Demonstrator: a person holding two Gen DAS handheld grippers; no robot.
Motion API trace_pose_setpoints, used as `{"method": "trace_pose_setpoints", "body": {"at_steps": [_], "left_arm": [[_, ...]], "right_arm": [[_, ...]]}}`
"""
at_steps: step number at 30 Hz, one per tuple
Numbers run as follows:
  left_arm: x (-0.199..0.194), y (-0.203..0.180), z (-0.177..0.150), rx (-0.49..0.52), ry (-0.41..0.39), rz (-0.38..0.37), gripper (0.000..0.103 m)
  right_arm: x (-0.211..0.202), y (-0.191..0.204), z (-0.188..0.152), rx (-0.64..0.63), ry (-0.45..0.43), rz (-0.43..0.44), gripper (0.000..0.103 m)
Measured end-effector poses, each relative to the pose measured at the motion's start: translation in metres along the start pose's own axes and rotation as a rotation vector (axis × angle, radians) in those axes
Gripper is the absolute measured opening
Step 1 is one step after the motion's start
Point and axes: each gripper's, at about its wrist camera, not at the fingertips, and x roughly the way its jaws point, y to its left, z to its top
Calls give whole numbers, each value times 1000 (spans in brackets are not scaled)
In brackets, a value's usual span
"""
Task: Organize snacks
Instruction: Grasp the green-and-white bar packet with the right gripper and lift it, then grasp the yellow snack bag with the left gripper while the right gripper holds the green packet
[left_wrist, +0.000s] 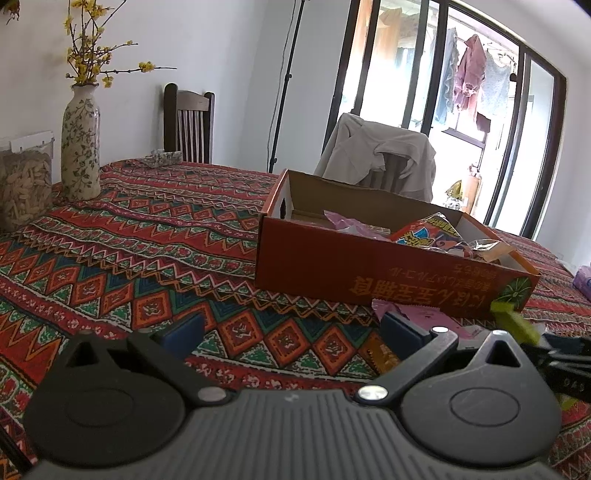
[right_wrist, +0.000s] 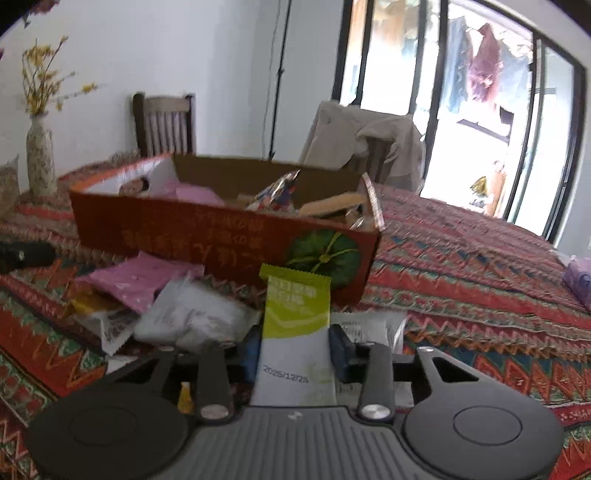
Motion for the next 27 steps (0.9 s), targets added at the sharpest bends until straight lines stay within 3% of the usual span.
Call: {"method": "trace_pose_setpoints", "body": {"at_steps": [9,23,27], "left_arm": [[-1,-11,2,51,9,35,103],[5,-66,-1,219,141,-53,103],[15,-80,-6,227,182,-73,103]], "right_arm": [[-28,-16,-4,90,-172,-22,37],[-36,-27,-8,142,-216,9,37],[-38,-28,-9,151,-224,13,37]]}}
